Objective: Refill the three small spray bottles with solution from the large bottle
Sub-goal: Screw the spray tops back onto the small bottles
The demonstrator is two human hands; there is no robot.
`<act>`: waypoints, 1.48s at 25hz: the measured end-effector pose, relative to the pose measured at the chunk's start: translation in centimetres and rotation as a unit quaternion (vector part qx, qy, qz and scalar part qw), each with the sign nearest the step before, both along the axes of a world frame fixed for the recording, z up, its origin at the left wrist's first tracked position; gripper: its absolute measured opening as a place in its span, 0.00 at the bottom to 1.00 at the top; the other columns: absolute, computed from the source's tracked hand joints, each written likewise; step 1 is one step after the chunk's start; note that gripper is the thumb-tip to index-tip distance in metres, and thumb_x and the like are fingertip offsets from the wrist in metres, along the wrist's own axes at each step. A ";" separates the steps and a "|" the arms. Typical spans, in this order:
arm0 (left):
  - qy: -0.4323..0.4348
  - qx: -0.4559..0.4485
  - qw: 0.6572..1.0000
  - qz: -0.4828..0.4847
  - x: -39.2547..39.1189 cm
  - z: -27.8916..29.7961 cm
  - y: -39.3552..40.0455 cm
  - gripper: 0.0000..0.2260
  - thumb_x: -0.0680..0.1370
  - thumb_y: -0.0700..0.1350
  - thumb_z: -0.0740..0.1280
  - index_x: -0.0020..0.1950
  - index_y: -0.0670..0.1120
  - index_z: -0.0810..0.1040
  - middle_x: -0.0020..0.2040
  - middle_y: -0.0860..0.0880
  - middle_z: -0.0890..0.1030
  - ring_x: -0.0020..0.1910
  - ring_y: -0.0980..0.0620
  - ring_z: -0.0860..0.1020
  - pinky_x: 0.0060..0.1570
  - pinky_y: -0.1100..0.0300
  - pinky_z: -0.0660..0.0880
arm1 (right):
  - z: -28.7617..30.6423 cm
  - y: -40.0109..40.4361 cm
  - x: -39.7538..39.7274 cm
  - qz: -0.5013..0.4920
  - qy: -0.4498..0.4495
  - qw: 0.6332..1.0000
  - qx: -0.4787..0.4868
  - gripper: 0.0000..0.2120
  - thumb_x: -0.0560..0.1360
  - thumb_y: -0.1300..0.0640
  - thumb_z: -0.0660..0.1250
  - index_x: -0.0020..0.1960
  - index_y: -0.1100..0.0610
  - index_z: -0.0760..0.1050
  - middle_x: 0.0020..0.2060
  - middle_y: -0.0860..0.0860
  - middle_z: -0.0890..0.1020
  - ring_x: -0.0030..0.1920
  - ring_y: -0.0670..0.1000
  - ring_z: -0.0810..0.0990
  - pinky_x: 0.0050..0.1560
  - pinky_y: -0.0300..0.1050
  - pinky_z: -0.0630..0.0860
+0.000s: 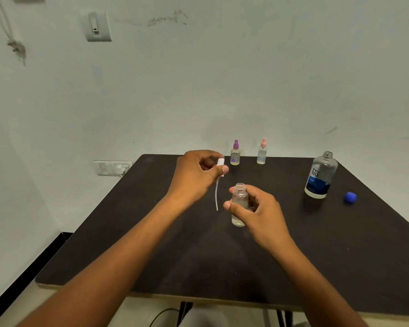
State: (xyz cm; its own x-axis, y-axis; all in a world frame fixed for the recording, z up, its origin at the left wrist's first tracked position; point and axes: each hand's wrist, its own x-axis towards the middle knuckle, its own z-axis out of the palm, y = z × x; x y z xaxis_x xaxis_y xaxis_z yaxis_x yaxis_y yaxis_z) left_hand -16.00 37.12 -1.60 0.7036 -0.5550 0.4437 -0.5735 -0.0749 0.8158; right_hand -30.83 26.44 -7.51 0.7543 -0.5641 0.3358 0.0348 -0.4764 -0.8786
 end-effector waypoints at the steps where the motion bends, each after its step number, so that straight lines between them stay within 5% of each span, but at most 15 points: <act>1: -0.005 -0.024 1.000 -0.005 -1.5 1.0 0.8 0.12 0.74 0.46 0.78 0.57 0.50 0.86 0.42 0.49 0.87 0.42 0.52 0.87 0.49 0.47 0.84 | 0.2 0.8 -1.3 0.002 -0.001 1.000 0.003 0.19 0.73 0.51 0.77 0.63 0.46 0.80 0.53 0.39 0.83 0.54 0.40 0.81 0.47 0.31 0.77; 11: -0.089 -0.107 0.990 -0.019 -8.9 6.0 2.9 0.15 0.74 0.46 0.78 0.60 0.48 0.85 0.43 0.58 0.84 0.42 0.59 0.84 0.46 0.66 0.82 | 0.5 4.3 -6.2 -0.006 -0.002 1.000 0.008 0.17 0.73 0.50 0.77 0.61 0.44 0.80 0.50 0.41 0.84 0.51 0.41 0.82 0.47 0.34 0.78; 18: -0.047 -0.093 0.994 -0.042 -11.0 2.8 2.8 0.15 0.72 0.44 0.79 0.58 0.51 0.86 0.43 0.58 0.86 0.45 0.60 0.84 0.49 0.66 0.81 | 1.9 3.8 -6.0 -0.008 -0.032 0.999 -0.005 0.12 0.73 0.49 0.76 0.56 0.45 0.81 0.44 0.43 0.85 0.45 0.44 0.84 0.45 0.42 0.81; 30: -0.005 -0.095 0.995 -0.041 -11.1 0.9 2.7 0.16 0.73 0.40 0.78 0.59 0.51 0.86 0.48 0.57 0.86 0.49 0.60 0.84 0.50 0.65 0.82 | 2.8 3.7 -5.9 -0.014 -0.053 0.998 -0.016 0.19 0.73 0.52 0.76 0.57 0.36 0.75 0.48 0.37 0.84 0.51 0.37 0.82 0.47 0.34 0.80; 37: 0.038 -0.043 0.992 -0.112 -10.6 1.9 2.9 0.15 0.78 0.38 0.73 0.61 0.54 0.84 0.53 0.56 0.87 0.56 0.59 0.84 0.58 0.57 0.82 | 2.5 3.6 -5.6 -0.035 -0.051 0.998 -0.016 0.20 0.74 0.50 0.75 0.65 0.45 0.79 0.50 0.41 0.85 0.51 0.42 0.83 0.51 0.42 0.82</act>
